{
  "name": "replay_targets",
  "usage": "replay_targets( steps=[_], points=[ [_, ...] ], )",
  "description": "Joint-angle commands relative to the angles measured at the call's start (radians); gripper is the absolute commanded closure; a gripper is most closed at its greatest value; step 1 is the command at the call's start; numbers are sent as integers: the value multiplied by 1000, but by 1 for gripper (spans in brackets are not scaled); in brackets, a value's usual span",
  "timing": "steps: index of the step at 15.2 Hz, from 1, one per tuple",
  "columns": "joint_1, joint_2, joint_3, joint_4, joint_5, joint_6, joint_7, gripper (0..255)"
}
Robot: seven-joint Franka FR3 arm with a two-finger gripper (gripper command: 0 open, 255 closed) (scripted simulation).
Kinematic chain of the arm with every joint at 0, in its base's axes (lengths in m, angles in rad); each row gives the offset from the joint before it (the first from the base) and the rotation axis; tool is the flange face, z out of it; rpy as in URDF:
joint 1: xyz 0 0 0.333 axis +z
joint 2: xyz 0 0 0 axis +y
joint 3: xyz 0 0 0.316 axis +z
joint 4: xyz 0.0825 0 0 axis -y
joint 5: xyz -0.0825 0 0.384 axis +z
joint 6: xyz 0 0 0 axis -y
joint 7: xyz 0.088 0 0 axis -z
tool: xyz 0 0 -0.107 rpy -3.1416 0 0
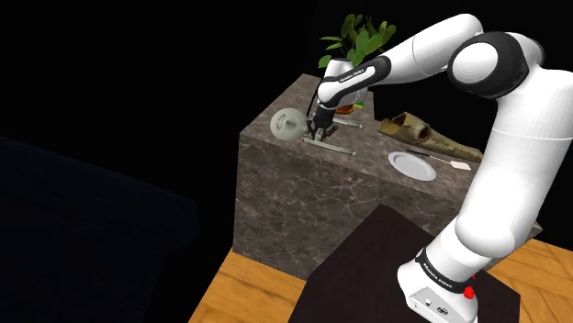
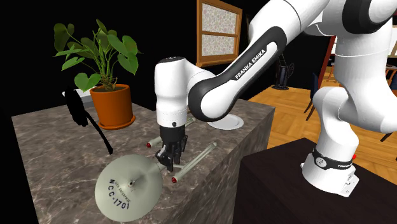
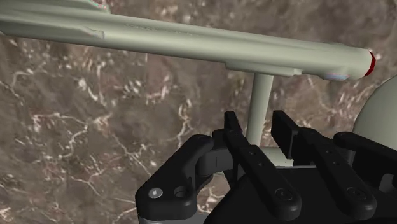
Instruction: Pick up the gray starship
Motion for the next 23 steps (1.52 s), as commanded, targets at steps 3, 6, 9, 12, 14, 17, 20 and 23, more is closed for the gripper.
replay_targets(
  steps=[3, 6, 9, 12, 14, 17, 20, 23],
  points=[
    [0, 0, 0, -1, 0, 1, 0, 255],
    [0, 0, 0, -1, 0, 1, 0, 255],
    [0, -4, 0, 6, 0, -10, -1, 255],
    [1, -27, -1, 18, -3, -44, 0, 255],
    [1, -41, -2, 27, -4, -68, 0, 255],
    [2, -60, -3, 43, -6, -103, 1, 255],
    [2, -79, -3, 60, -7, -138, 1, 255],
    [3, -95, -3, 80, -9, -174, 1, 255]
  ],
)
